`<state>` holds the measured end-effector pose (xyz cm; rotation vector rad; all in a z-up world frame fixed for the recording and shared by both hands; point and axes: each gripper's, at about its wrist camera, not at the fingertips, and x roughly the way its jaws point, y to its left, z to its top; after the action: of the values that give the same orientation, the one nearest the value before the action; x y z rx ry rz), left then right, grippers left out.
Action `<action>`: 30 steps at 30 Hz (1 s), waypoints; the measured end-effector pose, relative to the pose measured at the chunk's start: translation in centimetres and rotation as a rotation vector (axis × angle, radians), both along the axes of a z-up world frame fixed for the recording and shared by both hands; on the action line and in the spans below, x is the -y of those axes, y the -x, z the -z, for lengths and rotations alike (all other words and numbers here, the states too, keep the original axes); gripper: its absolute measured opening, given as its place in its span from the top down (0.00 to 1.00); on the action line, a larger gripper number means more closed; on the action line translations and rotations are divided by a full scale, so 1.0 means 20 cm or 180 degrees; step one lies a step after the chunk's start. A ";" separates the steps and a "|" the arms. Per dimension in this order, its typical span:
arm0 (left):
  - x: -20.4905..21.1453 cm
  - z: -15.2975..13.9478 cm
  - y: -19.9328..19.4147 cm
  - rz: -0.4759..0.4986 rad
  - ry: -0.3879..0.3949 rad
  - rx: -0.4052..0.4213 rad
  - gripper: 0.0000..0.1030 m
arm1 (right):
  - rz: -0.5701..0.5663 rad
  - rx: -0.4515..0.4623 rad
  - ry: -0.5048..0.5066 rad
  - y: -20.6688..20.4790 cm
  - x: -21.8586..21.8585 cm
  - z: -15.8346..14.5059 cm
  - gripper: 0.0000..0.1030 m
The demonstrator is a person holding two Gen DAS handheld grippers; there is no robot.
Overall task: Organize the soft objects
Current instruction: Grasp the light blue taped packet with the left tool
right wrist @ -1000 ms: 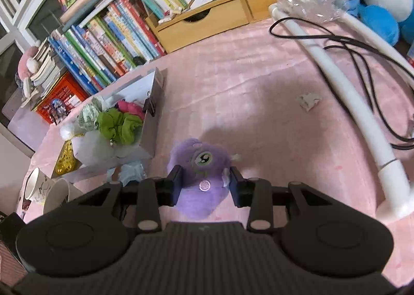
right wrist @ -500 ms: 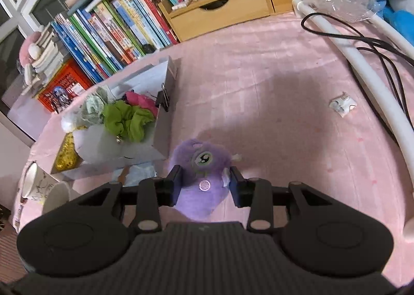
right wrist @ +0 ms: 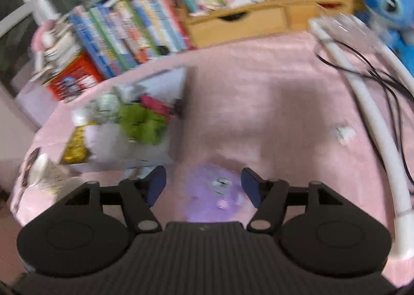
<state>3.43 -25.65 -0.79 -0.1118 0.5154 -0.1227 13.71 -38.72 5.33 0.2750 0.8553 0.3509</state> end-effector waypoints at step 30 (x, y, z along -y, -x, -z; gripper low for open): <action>-0.05 0.02 0.09 0.0157 0.0006 0.0132 0.31 | -0.0754 -0.0641 0.1334 -0.11 -0.45 0.15 0.91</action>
<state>1.57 -24.71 -1.24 -0.0984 0.4768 -0.1733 15.90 -29.70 2.43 -0.1853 1.1402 0.3583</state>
